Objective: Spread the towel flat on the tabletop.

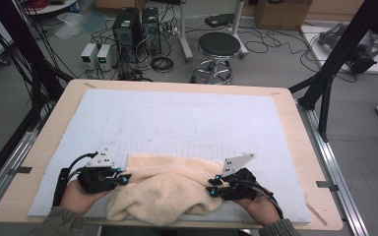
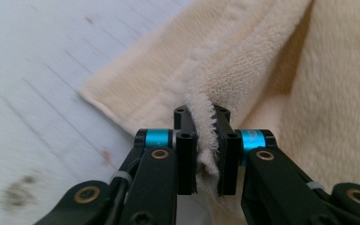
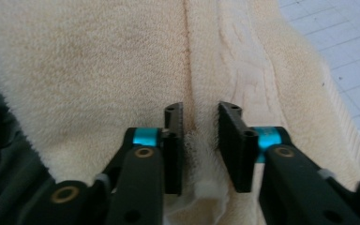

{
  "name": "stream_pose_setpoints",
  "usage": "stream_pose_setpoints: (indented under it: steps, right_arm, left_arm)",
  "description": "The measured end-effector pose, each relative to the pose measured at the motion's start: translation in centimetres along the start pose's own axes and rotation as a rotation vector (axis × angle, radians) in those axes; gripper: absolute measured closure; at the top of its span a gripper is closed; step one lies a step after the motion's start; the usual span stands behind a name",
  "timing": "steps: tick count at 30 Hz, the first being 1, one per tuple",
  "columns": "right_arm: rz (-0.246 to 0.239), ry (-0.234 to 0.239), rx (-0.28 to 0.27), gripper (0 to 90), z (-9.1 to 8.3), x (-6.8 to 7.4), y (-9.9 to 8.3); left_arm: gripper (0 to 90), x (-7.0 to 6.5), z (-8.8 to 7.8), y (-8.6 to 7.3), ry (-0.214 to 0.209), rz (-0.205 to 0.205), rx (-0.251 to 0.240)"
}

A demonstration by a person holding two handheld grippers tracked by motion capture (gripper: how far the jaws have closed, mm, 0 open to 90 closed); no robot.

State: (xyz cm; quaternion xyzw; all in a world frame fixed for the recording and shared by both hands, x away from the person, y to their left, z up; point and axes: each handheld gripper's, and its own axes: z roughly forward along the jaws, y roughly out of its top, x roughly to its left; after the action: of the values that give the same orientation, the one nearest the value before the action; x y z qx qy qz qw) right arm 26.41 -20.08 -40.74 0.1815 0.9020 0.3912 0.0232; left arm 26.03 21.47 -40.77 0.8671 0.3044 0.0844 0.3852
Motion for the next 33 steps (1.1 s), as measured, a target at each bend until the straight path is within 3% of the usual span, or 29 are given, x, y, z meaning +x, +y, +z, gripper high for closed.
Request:
stream_pose_setpoints:
  steps: [3,7,11,13,16,19,21,23,24,27,30,33]
  right_arm:
    - [0.013,-0.015,-0.043,59.1,-1.6,-0.3,0.6]
    - [0.027,-0.080,-0.095,57.5,-3.8,-1.2,1.3]
    - [0.081,-0.129,-0.097,57.6,-3.6,-3.0,0.3]
    - [0.134,-0.132,-0.088,57.7,-2.8,-3.9,-0.4]
    - [0.167,-0.152,-0.038,57.7,-1.4,-4.9,-1.4]
    - [0.178,-0.166,0.020,57.2,-0.2,-5.5,-2.1]
    - [0.174,-0.170,0.043,57.2,0.3,-5.6,-2.4]
    - [0.160,-0.186,0.031,58.4,0.5,-5.4,-2.6]
    - [0.155,-0.189,0.036,59.4,0.5,-5.4,-2.6]
    - [0.129,-0.193,0.038,69.2,0.7,-5.2,-2.5]
    - [0.128,-0.167,0.035,82.0,0.7,-5.4,-2.4]
    - [0.111,-0.166,0.052,85.4,0.8,-5.5,-2.0]
  left_arm:
    - [72.7,0.3,-0.7,0.5,-0.002,0.000,-0.033]
    - [64.4,0.8,-1.8,2.0,0.025,0.004,-0.095]
    - [60.2,2.1,-1.1,3.2,0.046,-0.027,-0.132]
    - [60.2,2.6,-0.2,3.2,0.060,-0.046,-0.121]
    - [58.6,3.0,1.7,2.7,0.087,-0.059,-0.065]
    - [57.0,3.2,2.9,1.8,0.086,-0.058,-0.024]
    - [55.8,3.1,3.5,1.3,0.091,-0.043,0.012]
    - [55.6,3.0,4.0,0.7,0.095,-0.034,0.032]
    - [56.1,2.9,4.0,0.5,0.110,-0.023,0.011]
    - [64.4,2.9,4.0,0.6,0.128,-0.039,0.016]
    - [69.1,2.7,4.1,0.9,0.140,-0.044,0.031]
    - [78.2,2.4,4.3,1.1,0.142,-0.028,0.041]
